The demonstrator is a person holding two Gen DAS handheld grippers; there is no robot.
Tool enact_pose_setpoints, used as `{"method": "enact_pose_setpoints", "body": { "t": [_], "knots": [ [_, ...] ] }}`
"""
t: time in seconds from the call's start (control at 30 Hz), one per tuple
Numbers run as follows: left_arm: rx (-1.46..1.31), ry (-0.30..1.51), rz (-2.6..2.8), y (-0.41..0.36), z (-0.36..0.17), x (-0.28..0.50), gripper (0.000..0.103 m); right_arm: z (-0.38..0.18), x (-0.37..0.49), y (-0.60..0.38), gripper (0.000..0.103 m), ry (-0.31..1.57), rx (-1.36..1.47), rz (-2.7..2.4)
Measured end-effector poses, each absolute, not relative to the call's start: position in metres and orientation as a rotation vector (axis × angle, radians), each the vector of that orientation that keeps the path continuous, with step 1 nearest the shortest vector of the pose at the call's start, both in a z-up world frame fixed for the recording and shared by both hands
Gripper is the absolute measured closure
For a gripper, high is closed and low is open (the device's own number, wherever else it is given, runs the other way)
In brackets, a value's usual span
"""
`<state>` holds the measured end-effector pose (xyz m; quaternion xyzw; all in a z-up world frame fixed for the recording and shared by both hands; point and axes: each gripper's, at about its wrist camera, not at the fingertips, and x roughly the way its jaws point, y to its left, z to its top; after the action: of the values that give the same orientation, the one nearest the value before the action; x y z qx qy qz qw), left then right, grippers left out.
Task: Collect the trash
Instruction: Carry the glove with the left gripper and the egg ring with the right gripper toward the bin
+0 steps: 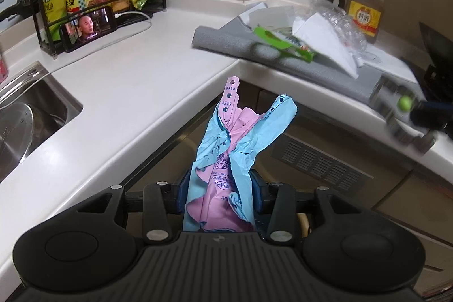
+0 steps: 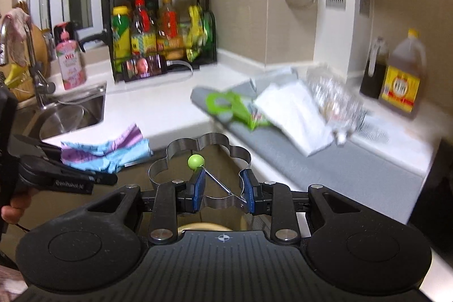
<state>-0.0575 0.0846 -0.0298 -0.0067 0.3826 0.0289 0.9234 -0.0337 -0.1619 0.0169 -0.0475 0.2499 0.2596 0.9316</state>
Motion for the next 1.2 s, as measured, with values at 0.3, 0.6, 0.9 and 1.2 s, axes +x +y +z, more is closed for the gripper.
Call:
{"method": "enact_pose_setpoints", "body": {
  "t": [0.3, 0.6, 0.9, 1.2],
  "knots": [
    [-0.033, 0.873, 0.067, 0.085, -0.07, -0.047, 0.056, -0.047, -0.024, -0.137, 0.072, 0.611, -0.029, 0.519],
    [-0.053, 0.931, 0.086, 0.092, -0.093, -0.041, 0.056, -0.068, -0.008, -0.134, 0.072, 0.694, 0.018, 0.518],
    [-0.058, 0.951, 0.05, 0.092, -0.105, -0.025, 0.056, -0.089, 0.017, -0.124, 0.072, 0.79, -0.013, 0.494],
    [-0.031, 0.967, -0.027, 0.083, -0.111, -0.018, 0.056, -0.041, -0.03, -0.177, 0.072, 0.855, -0.13, 0.521]
  ]
}}
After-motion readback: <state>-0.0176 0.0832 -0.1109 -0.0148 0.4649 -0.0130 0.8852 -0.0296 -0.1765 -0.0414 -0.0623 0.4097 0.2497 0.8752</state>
